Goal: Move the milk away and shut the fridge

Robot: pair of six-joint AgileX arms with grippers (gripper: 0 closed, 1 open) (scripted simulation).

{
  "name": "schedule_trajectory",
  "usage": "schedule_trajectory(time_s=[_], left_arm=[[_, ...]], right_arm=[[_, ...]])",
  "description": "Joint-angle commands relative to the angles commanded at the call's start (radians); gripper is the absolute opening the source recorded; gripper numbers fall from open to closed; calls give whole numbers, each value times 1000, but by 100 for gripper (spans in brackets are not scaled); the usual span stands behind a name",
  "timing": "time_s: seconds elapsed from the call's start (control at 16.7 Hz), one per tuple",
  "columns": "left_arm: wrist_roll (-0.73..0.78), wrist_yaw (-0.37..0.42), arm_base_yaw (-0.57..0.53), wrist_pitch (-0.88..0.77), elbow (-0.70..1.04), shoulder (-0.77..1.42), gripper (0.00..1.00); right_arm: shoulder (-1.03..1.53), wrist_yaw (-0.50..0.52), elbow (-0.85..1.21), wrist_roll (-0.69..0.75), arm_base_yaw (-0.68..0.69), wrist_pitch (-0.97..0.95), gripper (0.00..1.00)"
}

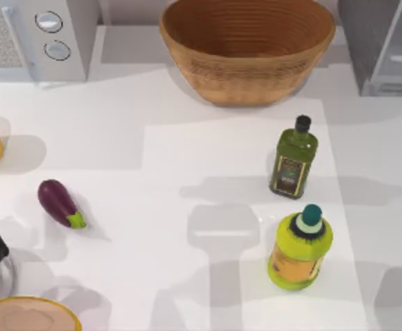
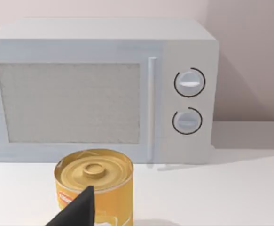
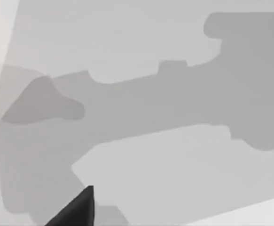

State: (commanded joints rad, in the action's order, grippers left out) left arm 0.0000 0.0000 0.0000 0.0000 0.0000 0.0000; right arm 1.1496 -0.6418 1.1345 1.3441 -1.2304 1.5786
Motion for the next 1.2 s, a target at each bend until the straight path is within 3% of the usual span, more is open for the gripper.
schedule_trajectory(time_s=[0.3,0.54,0.9,1.2], left_arm=[[0,0,0,0,0,0,100],[0,0,0,0,0,0,100],[0,0,0,0,0,0,100],[0,0,0,0,0,0,100]], right_arm=[[421,-192,125,423,-370,-73,100],[611,-286,180,614,-539,-129,100],[653,-312,184,654,-580,-137,100],[657,-308,184,589,-512,-202,100]])
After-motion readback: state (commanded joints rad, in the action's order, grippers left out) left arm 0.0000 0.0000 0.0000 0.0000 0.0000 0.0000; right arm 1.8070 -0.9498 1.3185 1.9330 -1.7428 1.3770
